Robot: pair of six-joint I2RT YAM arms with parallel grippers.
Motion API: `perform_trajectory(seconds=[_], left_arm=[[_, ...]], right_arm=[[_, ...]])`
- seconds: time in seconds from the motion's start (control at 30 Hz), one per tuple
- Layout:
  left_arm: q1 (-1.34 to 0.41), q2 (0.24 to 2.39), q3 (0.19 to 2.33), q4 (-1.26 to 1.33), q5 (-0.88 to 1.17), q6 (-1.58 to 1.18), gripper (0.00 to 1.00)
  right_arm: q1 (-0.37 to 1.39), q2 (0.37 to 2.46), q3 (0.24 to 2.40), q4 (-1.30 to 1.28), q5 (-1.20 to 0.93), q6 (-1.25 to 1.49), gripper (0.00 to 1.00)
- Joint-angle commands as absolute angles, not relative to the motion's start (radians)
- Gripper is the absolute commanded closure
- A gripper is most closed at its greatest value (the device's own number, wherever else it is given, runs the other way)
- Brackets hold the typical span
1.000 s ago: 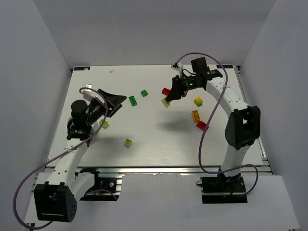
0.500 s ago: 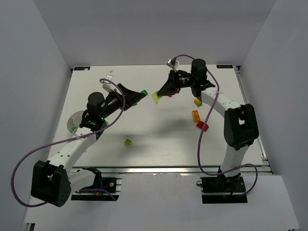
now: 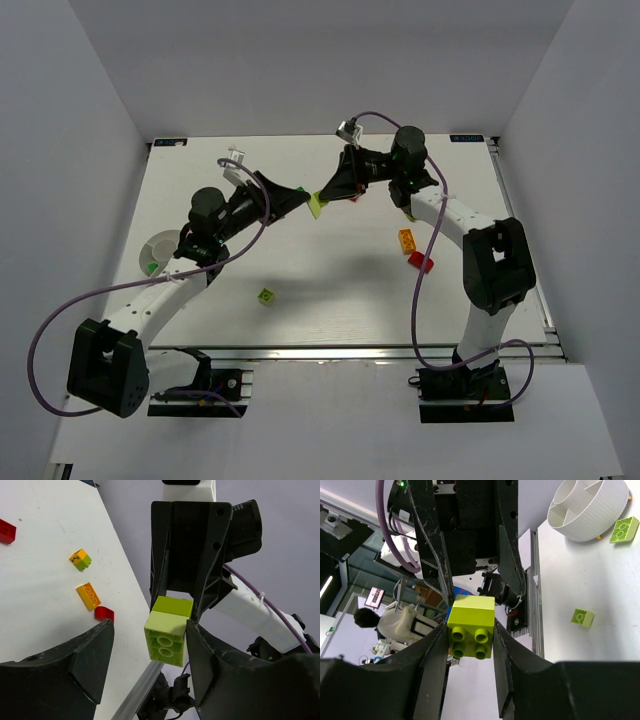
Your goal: Sort the legos into containers by color
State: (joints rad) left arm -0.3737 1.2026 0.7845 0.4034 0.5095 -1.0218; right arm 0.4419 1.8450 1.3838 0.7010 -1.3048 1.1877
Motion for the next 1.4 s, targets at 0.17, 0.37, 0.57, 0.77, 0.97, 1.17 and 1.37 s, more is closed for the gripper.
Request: perform_trajectory(seconds=[0.17,0.37,0.57,0.77,0.97,1.17,1.37], left_arm=[[-0.393,1.206,0.795,0.523,0.551,-1.068,0.37],[-0.393,1.209,0.779,0.584,0.577,-1.108,0.45],[-0.394,1.204,0.764,0.597,0.600,-1.127,0.48],[-0.397,1.207,0.761,0.607,0.607,-1.138,0.46],[-0.406,1.216,0.762,0.626,0.626,-1.152,0.57],[-0.408,1.197,0.762,0.595,0.635,-1.131,0.91],[-0.390,1.140,0.779,0.422,0.618,-1.031,1.00]], right_arm=[[0.451,1.802,1.382,0.770,-1.299,1.212,1.00],[0.451,1.799,1.378,0.772,-1.295,1.212,1.00],[0.449,1.796,1.379,0.775,-1.295,1.212,1.00],[0.449,1.795,1.371,0.775,-1.289,1.210,1.00],[0.449,1.793,1.368,0.775,-1.285,1.203,1.00],[0.451,1.790,1.364,0.767,-1.293,1.186,1.00],[0.449,1.776,1.358,0.712,-1.305,1.123,1.00]])
